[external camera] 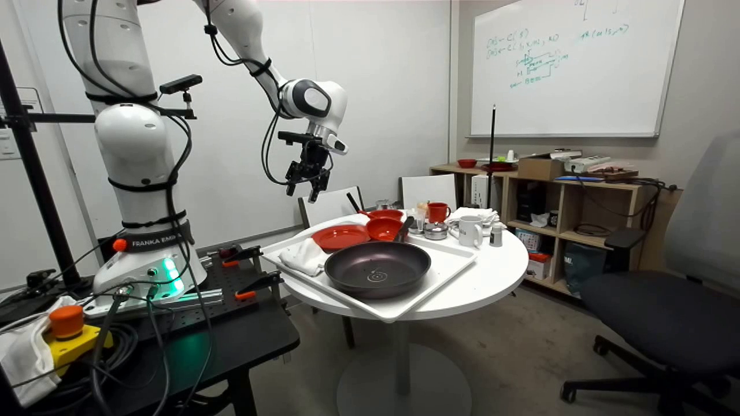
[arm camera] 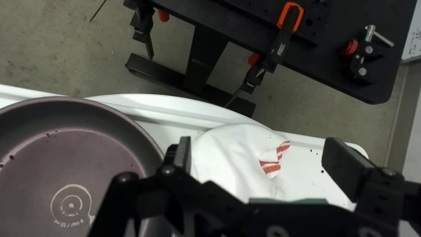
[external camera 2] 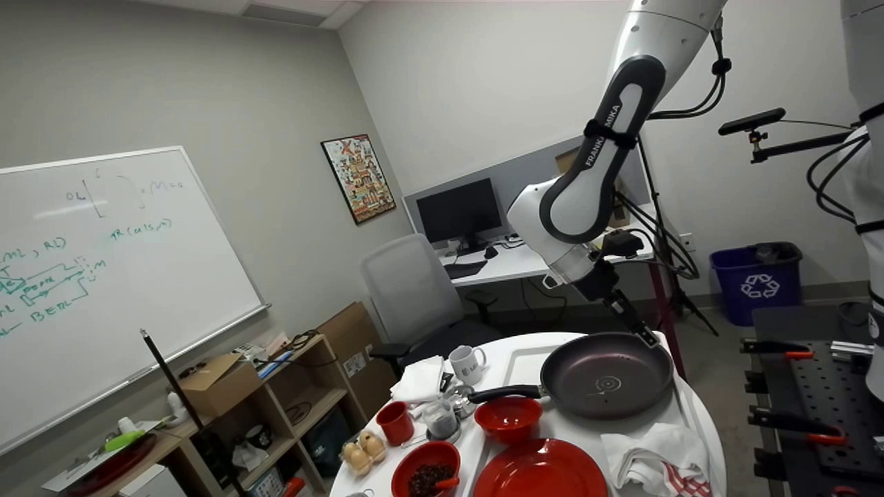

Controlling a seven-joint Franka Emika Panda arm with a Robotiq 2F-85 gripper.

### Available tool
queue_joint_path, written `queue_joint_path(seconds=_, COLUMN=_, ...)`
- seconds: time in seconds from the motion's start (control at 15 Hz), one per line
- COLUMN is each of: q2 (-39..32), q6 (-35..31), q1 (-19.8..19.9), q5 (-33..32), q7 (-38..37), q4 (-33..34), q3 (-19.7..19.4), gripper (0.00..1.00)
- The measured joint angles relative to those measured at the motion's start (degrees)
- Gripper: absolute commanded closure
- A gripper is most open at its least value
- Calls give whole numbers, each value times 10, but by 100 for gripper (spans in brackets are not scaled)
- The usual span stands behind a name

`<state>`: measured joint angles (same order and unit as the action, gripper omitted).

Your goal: Wipe the red plate with a towel

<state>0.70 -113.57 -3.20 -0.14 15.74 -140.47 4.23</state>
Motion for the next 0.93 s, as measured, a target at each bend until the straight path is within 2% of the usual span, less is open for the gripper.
queue_joint_path(seconds=0.4, q2=-16, q6=-6, q1=0, q5=0, q7=3, q4=10, q3=0, gripper=0)
queue_joint_path(seconds=0.93, q2=-128, q6=-109, q1=0, q5=-1, q7=51, q4=37, q3=9, gripper=0)
